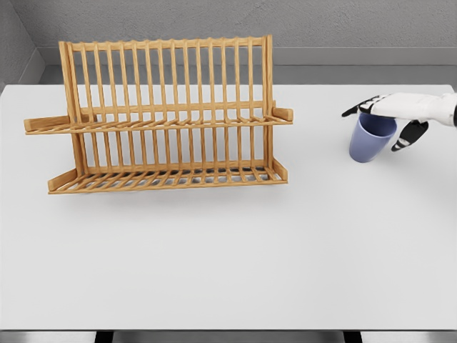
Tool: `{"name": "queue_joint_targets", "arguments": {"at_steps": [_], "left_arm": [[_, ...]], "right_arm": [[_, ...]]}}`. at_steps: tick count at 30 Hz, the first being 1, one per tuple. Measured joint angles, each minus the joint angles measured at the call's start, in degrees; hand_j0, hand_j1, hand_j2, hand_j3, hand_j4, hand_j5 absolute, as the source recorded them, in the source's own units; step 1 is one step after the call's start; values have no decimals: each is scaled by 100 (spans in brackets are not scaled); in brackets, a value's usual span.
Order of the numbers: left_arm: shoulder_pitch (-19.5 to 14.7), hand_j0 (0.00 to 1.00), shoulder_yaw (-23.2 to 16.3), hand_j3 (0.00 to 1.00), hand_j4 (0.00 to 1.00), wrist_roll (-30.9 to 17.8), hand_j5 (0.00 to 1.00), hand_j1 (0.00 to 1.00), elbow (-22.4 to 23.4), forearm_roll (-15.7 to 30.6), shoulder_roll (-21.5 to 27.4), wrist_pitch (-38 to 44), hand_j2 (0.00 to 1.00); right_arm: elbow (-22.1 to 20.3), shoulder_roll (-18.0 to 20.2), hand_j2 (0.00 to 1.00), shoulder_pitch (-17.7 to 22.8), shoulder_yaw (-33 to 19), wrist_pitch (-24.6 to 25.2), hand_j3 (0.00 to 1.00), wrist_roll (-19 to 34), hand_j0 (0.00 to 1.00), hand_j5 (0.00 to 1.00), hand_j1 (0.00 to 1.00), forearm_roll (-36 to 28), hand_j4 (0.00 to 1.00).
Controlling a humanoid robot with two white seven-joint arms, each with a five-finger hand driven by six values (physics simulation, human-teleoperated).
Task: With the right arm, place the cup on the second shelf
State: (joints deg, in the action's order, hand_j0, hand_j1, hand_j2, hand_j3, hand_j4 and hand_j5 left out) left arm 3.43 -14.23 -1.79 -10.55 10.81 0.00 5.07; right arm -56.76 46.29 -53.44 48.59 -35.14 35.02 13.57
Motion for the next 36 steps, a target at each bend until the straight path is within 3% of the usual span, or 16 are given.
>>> {"name": "queue_joint_targets", "arguments": {"at_steps": [2, 7, 27, 36], "left_arm": [[0, 100, 0, 100, 100, 1, 100, 100, 1, 0, 0, 0, 100], [0, 100, 0, 100, 100, 0, 100, 100, -1, 0, 0, 0, 100], [0, 100, 0, 100, 100, -1, 100, 100, 1, 0, 0, -1, 100], [0, 100, 0, 100, 100, 0, 100, 100, 1, 0, 0, -1, 100]], "right_arm": [[29, -18, 98, 0, 6, 0, 98, 0, 98, 98, 98, -1, 98], [96, -45, 67, -18, 15, 1, 67, -2, 67, 67, 67, -2, 67], [40, -53, 63, -132, -60, -5, 63, 0, 63, 63, 63, -17, 63], [-232, -34, 63, -193, -287, -3, 63, 0, 63, 63, 63, -56, 63]]}}
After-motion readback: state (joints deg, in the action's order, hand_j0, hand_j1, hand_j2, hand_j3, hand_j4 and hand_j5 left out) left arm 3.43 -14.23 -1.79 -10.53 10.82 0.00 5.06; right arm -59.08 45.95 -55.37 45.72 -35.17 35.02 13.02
